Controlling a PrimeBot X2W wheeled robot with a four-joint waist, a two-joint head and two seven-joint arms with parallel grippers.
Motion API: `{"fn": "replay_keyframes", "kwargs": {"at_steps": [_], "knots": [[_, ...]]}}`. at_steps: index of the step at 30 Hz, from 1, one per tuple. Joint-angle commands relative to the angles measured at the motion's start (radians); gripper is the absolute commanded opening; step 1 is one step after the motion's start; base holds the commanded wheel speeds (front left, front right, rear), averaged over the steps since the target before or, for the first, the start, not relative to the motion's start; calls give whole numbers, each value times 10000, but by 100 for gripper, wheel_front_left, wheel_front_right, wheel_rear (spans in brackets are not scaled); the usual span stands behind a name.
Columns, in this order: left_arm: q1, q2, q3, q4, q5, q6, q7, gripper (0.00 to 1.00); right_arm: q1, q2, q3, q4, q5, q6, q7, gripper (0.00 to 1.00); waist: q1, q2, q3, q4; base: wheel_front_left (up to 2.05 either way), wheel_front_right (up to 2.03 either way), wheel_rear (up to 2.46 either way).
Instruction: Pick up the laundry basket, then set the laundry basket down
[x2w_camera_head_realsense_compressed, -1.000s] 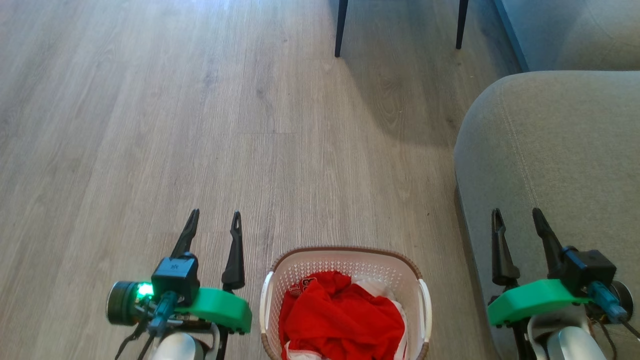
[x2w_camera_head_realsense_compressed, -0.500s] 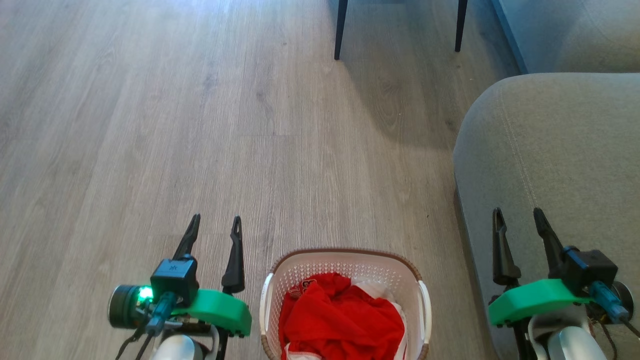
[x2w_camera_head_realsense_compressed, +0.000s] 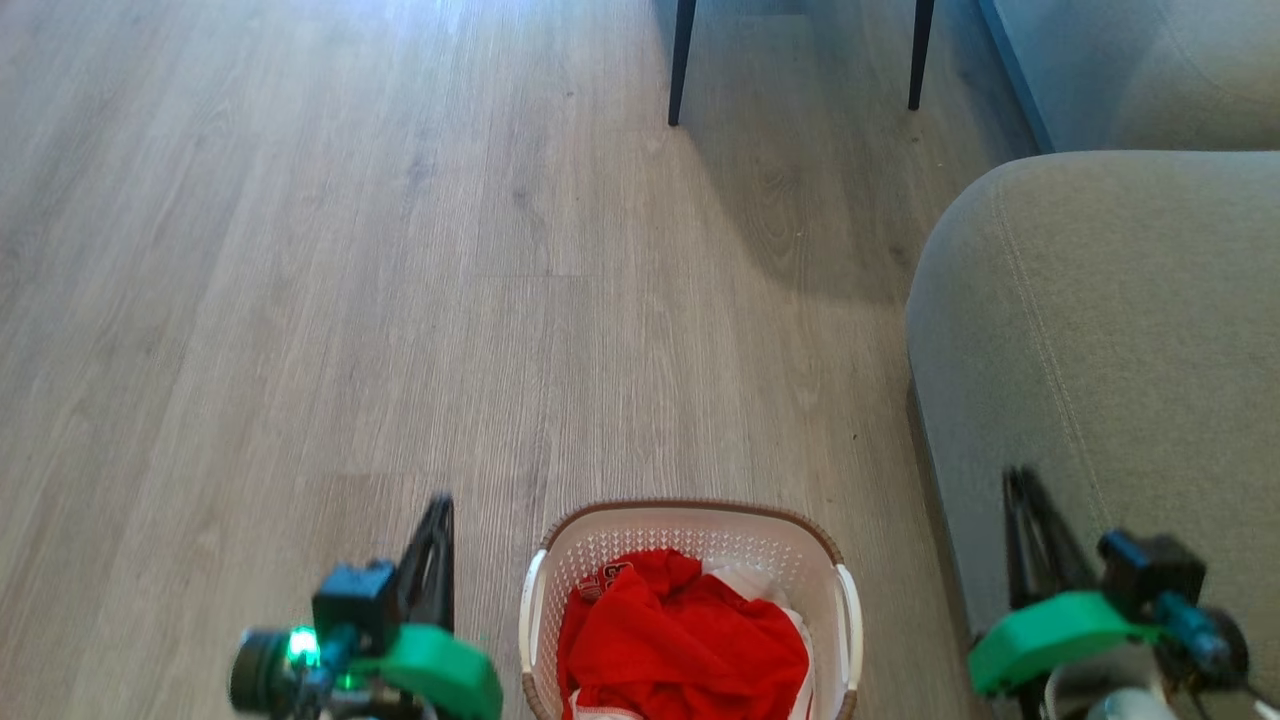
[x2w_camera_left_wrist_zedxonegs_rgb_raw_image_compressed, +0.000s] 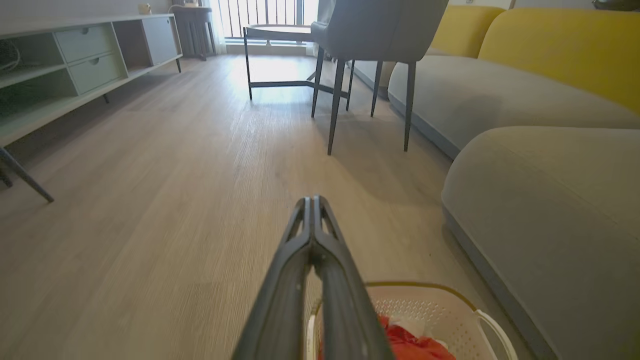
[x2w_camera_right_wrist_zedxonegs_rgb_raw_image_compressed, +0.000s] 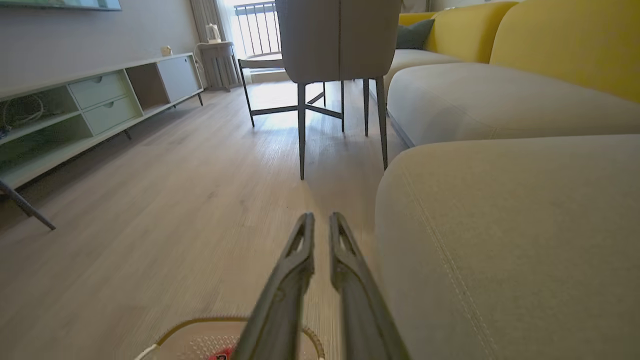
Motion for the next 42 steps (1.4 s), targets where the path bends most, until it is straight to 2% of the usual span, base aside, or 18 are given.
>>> {"fn": "replay_keyframes", "kwargs": {"at_steps": [1, 42], "knots": [[-112, 0, 13, -157, -97, -12, 3, 0, -84, -4, -18, -151, 93, 1, 14, 0, 0, -1, 4, -5, 0, 0, 0], [-536, 213, 990, -36, -4952, -628, 942, 0, -531, -120, -348, 113, 4703, 23, 1074, 0, 0, -1, 154, -257, 0, 0, 0]]}}
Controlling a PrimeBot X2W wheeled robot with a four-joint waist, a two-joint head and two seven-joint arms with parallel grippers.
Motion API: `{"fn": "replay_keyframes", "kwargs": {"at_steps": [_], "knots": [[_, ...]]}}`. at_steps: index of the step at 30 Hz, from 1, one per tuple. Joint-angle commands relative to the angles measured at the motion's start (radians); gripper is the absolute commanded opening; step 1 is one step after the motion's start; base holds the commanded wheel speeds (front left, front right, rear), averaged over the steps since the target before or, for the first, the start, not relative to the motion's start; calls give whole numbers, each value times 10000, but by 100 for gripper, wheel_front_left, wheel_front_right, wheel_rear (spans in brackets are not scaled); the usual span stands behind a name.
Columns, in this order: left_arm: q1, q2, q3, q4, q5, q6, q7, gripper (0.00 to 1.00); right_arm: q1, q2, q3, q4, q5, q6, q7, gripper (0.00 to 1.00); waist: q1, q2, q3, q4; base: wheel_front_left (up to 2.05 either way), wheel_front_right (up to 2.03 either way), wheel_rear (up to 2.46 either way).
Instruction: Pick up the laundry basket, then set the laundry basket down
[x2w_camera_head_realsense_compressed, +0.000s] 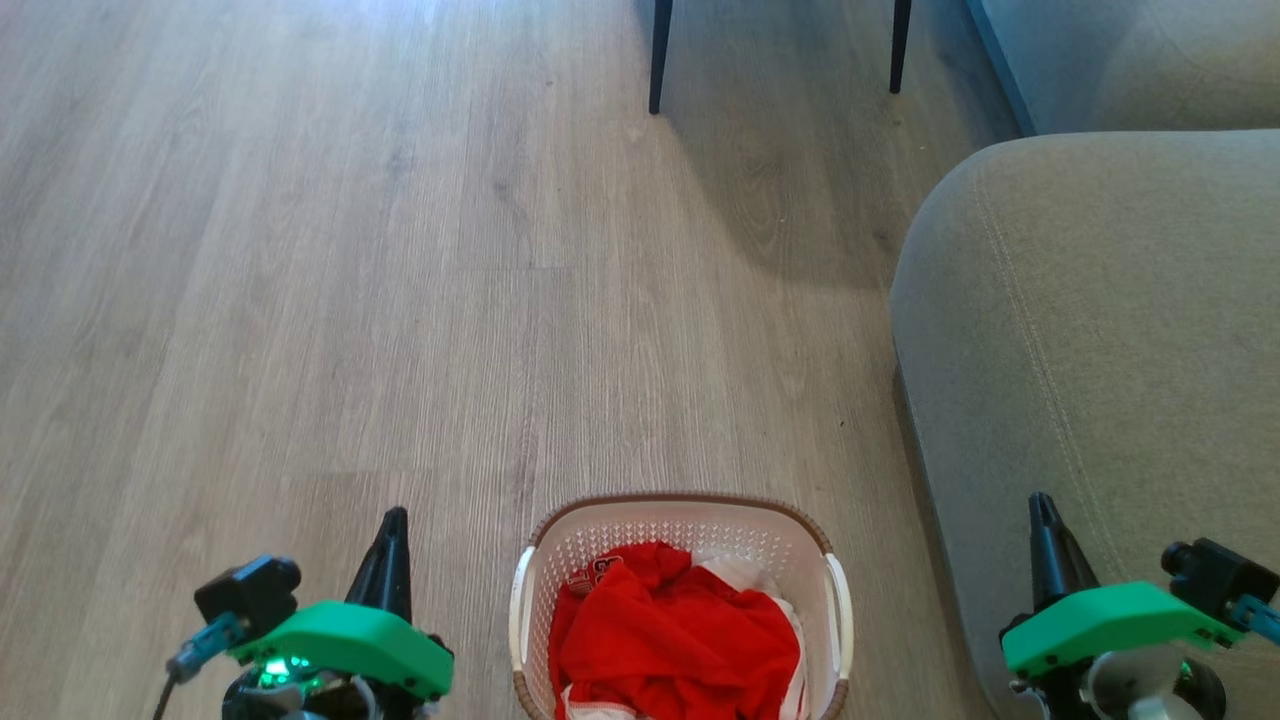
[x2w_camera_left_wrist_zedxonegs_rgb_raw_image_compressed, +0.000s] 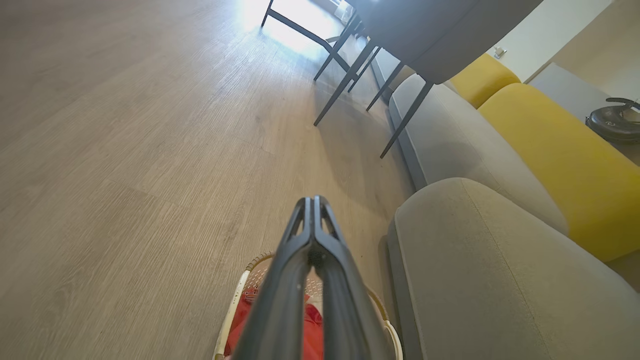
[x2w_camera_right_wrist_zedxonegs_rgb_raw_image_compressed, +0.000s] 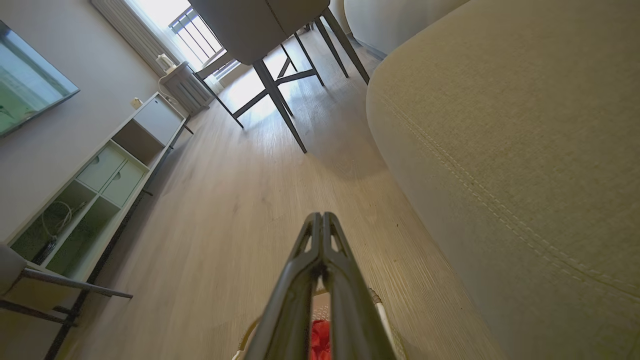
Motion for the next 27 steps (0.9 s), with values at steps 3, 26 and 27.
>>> {"fn": "replay_keyframes", "kwargs": {"at_steps": [3, 26, 27], "knots": [[-568, 129, 334, -272, -469, -134, 96, 0, -590, -128, -44, -255, 473, 24, 106, 0, 0, 0, 11, -18, 0, 0, 0], [-809, 171, 1027, -222, -3277, -503, 743, 0, -859, -157, -293, -98, 3185, 38, 781, 0, 0, 0, 101, -169, 0, 0, 0], [-819, 172, 1057, -219, -3393, -518, 771, 0, -870, -158, -304, -91, 3298, 38, 809, 0, 0, 0, 105, -175, 0, 0, 0]]}}
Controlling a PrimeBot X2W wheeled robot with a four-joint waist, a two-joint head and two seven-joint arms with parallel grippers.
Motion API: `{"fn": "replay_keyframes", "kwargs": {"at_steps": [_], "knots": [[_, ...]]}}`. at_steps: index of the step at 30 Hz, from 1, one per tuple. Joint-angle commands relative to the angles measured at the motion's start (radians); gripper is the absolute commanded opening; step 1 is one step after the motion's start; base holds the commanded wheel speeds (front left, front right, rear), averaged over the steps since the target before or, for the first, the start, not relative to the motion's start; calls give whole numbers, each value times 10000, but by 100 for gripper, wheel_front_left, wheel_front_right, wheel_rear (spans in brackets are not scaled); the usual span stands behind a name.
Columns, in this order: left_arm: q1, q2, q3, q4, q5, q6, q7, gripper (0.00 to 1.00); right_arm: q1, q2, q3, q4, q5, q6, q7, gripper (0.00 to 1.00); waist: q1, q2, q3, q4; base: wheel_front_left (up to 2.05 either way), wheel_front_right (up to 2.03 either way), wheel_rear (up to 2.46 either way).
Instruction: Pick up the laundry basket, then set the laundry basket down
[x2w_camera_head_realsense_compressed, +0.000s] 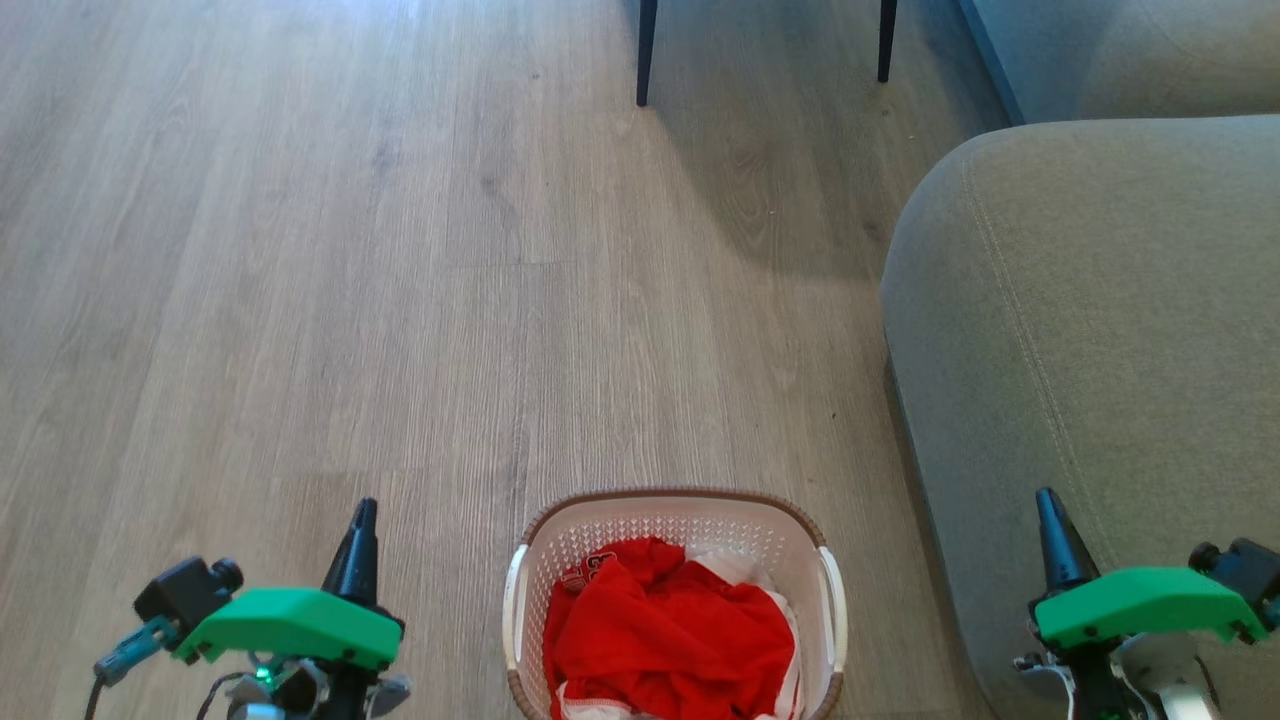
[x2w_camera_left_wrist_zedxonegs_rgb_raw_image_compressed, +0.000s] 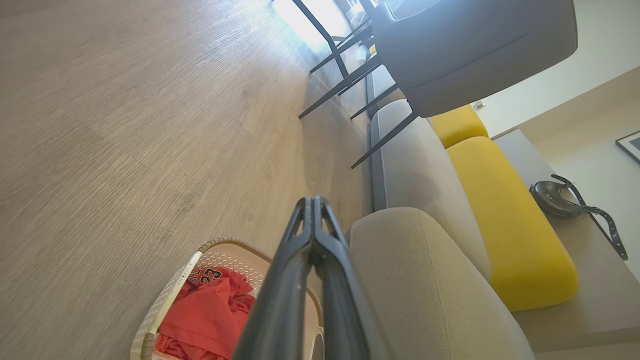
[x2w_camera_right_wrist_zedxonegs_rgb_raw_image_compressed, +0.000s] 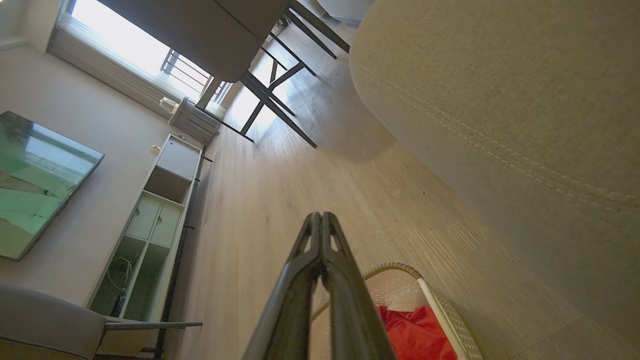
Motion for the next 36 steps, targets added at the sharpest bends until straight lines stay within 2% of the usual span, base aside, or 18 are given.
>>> {"fn": "replay_keyframes", "kwargs": {"at_steps": [1, 36], "knots": [[-628, 152, 357, -270, -372, -100, 70, 0, -597, -157, 13, -269, 372, 39, 100, 0, 0, 0, 7, -12, 0, 0, 0], [-979, 152, 1421, -185, -4278, -623, 1052, 0, -981, -172, -376, -43, 4182, 57, 1084, 0, 0, 0, 134, -225, 0, 0, 0]]}}
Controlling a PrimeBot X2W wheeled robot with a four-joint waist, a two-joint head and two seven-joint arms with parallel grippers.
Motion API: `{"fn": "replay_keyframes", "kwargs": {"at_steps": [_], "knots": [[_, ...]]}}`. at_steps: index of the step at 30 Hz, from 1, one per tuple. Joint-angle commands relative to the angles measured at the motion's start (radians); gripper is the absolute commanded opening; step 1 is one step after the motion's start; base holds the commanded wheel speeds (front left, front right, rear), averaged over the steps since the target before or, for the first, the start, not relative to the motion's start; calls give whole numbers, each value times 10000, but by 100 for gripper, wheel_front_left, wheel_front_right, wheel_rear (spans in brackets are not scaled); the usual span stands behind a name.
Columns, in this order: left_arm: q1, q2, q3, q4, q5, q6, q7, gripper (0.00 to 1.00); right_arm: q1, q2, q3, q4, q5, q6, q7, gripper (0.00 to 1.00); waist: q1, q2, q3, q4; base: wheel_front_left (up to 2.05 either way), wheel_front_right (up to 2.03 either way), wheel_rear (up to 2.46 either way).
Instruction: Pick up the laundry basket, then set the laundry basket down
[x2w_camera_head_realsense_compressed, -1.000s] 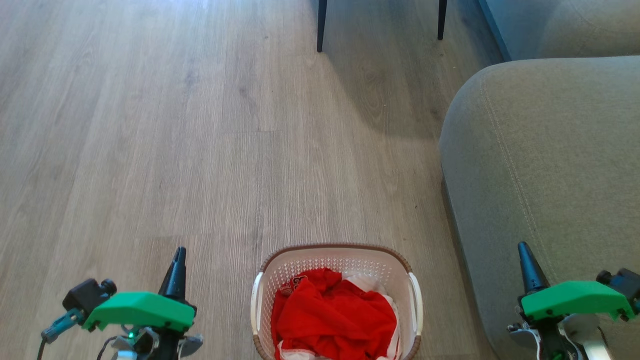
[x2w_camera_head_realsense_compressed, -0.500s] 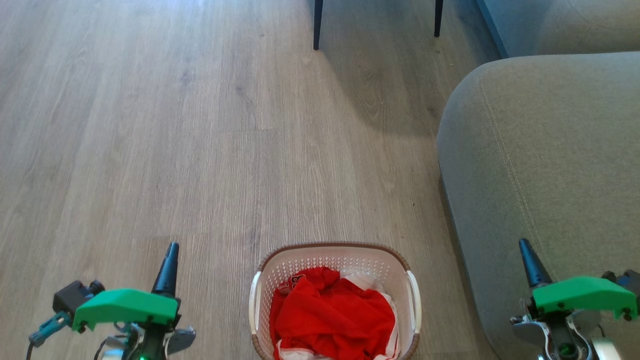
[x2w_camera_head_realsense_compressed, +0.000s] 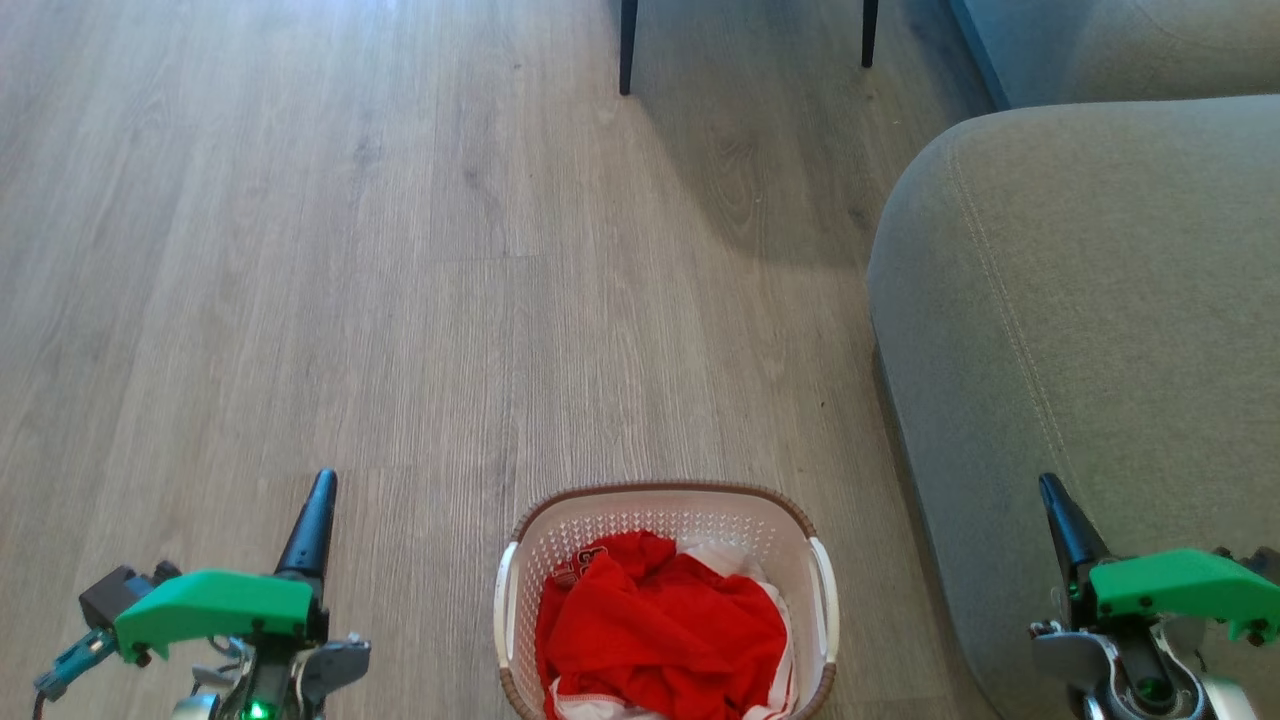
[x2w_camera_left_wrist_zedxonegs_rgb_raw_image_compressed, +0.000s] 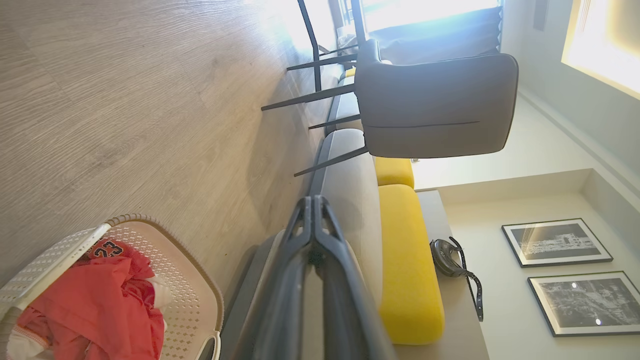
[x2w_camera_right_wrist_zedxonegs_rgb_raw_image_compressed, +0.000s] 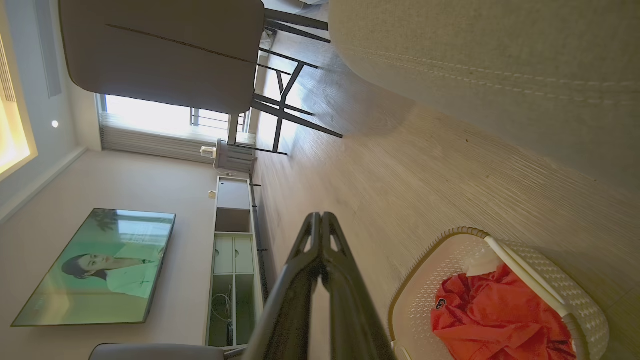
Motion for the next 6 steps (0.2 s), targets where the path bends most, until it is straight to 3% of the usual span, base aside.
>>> {"fn": "replay_keyframes", "kwargs": {"at_steps": [1, 6], "knots": [[-590, 149, 365, -295, -274, -109, 60, 0, -552, -168, 123, -299, 290, 58, 94, 0, 0, -1, 5, -7, 0, 0, 0], [-643, 146, 527, -282, -844, -186, 209, 0, -609, -169, 63, -266, 850, 61, 240, 0, 0, -1, 23, -39, 0, 0, 0]]}}
